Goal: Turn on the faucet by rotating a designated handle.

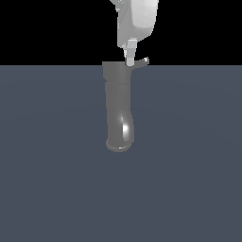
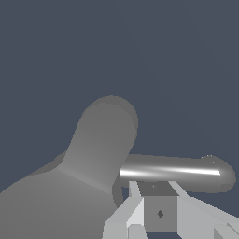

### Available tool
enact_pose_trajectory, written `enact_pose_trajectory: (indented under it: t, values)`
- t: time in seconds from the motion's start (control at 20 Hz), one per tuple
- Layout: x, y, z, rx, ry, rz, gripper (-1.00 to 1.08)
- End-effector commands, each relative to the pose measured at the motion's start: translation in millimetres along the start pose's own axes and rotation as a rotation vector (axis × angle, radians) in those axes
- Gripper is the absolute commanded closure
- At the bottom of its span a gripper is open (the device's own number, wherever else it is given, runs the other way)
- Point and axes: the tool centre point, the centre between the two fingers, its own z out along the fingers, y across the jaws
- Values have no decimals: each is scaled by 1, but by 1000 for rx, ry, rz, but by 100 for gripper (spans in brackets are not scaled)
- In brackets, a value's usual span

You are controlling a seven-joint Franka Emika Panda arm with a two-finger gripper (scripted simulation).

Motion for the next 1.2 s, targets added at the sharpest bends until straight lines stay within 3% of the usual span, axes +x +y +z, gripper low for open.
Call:
enact_pose_trajectory:
  t: [0.0, 1.15]
  values:
    - [-1, 0, 0, 3, -7, -1, 108]
    - [54, -55, -1, 13, 2, 64, 108]
